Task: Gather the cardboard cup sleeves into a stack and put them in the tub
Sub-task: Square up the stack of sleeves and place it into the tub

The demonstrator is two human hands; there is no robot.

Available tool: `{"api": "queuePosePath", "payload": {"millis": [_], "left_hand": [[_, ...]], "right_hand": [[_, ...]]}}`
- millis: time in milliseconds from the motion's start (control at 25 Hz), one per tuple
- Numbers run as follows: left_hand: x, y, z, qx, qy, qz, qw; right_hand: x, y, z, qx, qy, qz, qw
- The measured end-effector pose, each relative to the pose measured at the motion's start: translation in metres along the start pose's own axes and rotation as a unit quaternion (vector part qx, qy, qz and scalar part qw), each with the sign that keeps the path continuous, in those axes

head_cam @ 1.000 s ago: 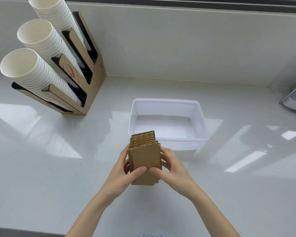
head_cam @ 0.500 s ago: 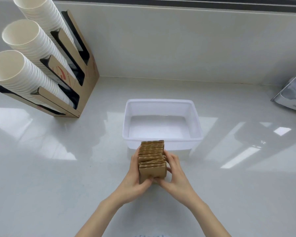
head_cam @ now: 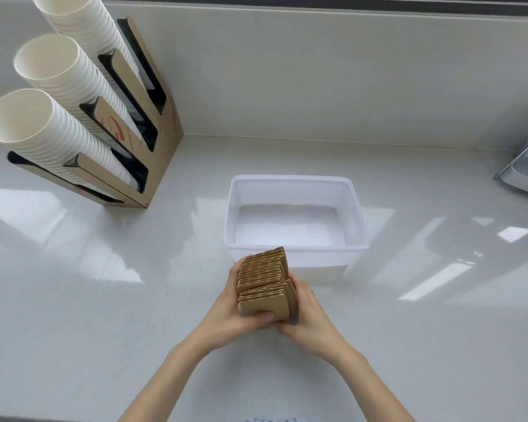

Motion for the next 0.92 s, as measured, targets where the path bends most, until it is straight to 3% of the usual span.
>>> {"api": "queuePosePath", "payload": {"millis": [200,400,640,920], "left_hand": [[0.005,-0.001,-0.003,-0.019,-0.004,-0.068,0.997],[0.009,-0.010,-0.005,-0.044,-0.017,-0.147,0.988],[0.004,-0.014,-0.009,-0.053,0.010,-0.143,0.988],[-0.012,-0.010,-0.007,-0.053,0.039,-0.128,0.990]], "right_hand": [[-0.011,0.004,-0.008,-0.004,0.037,0.015,0.999],[-0.020,0.002,-0.016,0.025,0.057,0.143,0.988],[-0.021,0.001,-0.021,0.016,0.072,0.244,0.967],[-0.034,0.005,-0.024,0.028,0.055,0.225,0.972]]}}
Point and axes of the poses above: each hand's wrist, its own z-axis towards the middle knuckle, its own x-axis out of the palm, y = z × x, the point moved 1 cm from there along z, towards the middle knuckle, and after that the axes turned 9 degrees about y, right-handed, at the moved point
